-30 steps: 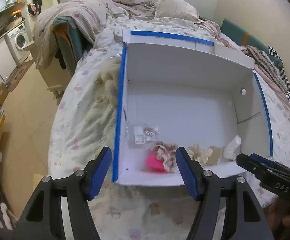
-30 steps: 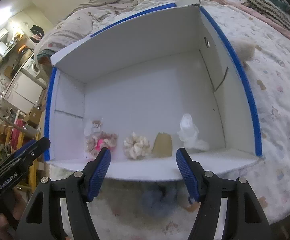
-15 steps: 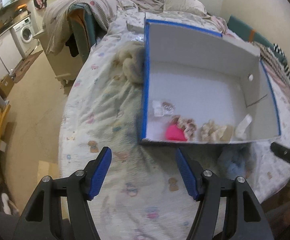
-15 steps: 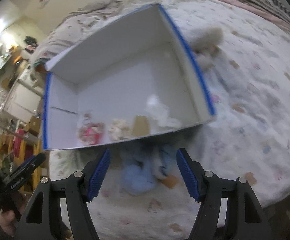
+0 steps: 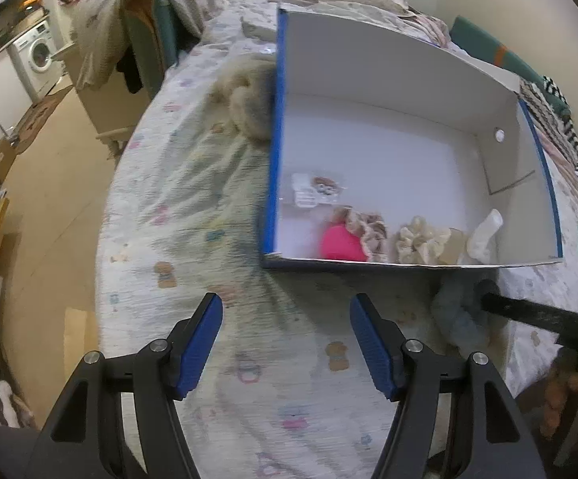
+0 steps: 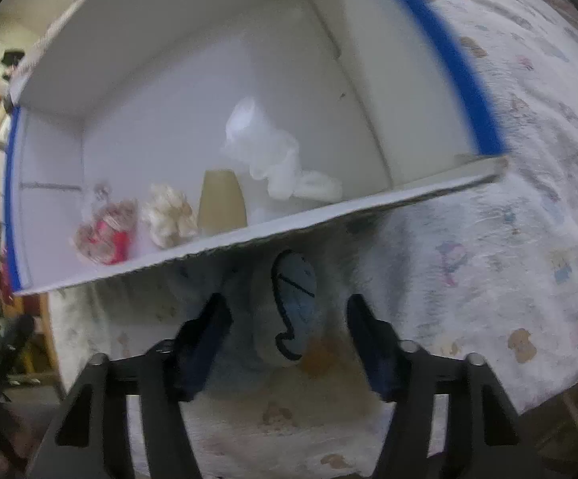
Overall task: Organize soft objects
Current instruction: 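Withdraw both grippers from the box toward the blue scrunchie and sponge, then grasp the light-blue scrunchie with the left gripper while the right gripper grasps the orange sponge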
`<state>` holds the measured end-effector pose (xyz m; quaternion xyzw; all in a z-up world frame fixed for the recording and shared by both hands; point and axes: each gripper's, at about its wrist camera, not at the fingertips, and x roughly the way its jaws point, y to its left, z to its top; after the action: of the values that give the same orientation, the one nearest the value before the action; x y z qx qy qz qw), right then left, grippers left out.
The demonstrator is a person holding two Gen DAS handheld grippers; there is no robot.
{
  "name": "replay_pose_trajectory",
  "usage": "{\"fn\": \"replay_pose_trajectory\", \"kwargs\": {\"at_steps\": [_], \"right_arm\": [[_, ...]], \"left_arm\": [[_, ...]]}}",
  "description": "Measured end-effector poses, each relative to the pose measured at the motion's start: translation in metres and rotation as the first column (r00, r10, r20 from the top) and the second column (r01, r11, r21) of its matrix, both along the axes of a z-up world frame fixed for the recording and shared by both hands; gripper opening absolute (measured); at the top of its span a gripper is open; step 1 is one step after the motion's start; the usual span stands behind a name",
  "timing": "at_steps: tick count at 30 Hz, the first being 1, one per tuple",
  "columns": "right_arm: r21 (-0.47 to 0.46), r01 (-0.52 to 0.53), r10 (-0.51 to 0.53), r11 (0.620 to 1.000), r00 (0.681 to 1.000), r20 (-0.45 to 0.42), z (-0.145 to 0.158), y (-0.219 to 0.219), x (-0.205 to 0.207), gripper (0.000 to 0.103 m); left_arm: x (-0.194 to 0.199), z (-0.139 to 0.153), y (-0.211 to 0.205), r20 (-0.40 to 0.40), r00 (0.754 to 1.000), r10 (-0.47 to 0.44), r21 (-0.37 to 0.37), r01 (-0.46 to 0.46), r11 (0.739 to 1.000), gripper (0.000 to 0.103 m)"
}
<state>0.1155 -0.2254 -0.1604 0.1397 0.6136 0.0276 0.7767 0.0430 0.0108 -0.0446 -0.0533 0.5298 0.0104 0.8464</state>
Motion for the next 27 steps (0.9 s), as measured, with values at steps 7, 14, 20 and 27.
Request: {"fn": "replay_pose_trajectory", "kwargs": {"at_steps": [7,14,20,27], "right_arm": [[0.006,-0.092,0.092,0.996,0.995,0.043,0.006,0.019,-0.002,0.027],[0.205,-0.179,0.149,0.962,0.977,0.153,0.032,0.037,-0.019,0.027],[0.246,-0.198,0.163,0.949,0.974,0.156,0.03,0.045,-0.017,0.027],[0.353,-0.268,0.216,0.896,0.96,0.179,0.035,0.061,-0.017,0.027]], "left_arm": [[0.003,-0.006,-0.015,-0.014,0.999,-0.045,0.009,0.046,0.999,0.064],[0.005,-0.007,-0.015,-0.031,0.999,-0.04,-0.019,0.039,0.999,0.063],[0.003,-0.009,-0.012,-0.046,0.995,-0.09,-0.235,0.077,0.969,0.064],[0.002,-0.024,-0.024,-0.103,0.978,-0.182,-0.422,0.123,0.898,0.069]]}}
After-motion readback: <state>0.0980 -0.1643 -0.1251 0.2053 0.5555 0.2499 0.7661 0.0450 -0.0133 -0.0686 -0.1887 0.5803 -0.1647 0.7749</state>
